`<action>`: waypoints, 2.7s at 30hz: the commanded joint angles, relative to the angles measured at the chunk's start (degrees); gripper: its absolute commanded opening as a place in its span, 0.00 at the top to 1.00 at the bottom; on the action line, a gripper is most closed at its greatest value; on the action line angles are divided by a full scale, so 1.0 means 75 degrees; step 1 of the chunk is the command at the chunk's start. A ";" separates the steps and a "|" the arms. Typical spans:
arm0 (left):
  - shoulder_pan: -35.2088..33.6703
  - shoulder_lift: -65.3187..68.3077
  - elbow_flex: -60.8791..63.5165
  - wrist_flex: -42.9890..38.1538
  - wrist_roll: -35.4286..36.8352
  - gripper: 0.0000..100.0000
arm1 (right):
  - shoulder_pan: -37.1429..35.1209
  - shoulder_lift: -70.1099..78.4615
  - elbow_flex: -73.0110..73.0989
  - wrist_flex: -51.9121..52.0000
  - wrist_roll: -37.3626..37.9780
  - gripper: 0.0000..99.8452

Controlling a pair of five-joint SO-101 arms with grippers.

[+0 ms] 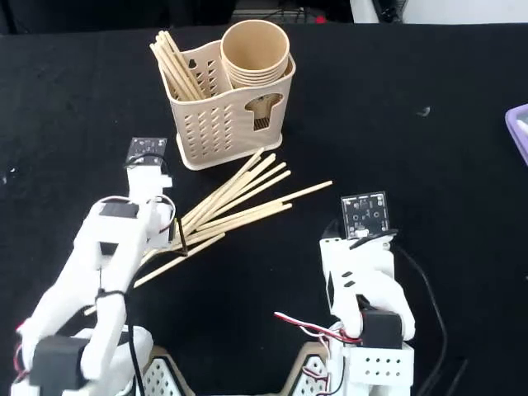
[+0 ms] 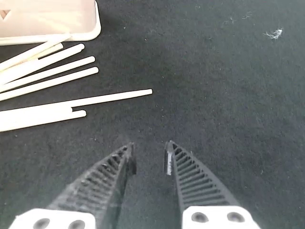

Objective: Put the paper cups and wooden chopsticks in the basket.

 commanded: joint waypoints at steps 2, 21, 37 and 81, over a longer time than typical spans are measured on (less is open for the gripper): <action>-0.0416 -0.0821 -0.0053 -0.0094 -0.0023 0.93 | -0.0059 -0.0510 -0.0076 -0.0094 0.0082 0.88; -0.2772 -0.3622 0.1541 -0.0352 0.1407 0.80 | -0.0762 -0.0428 -0.2831 0.0914 0.1852 0.86; -0.3511 -0.3552 0.1682 -0.0715 0.2157 0.80 | -0.5978 0.6019 -0.6007 0.0996 0.2497 0.82; -0.4003 -0.3552 0.1682 -0.0715 0.2368 0.80 | -0.6377 1.5642 -0.9981 -0.0551 0.5486 0.75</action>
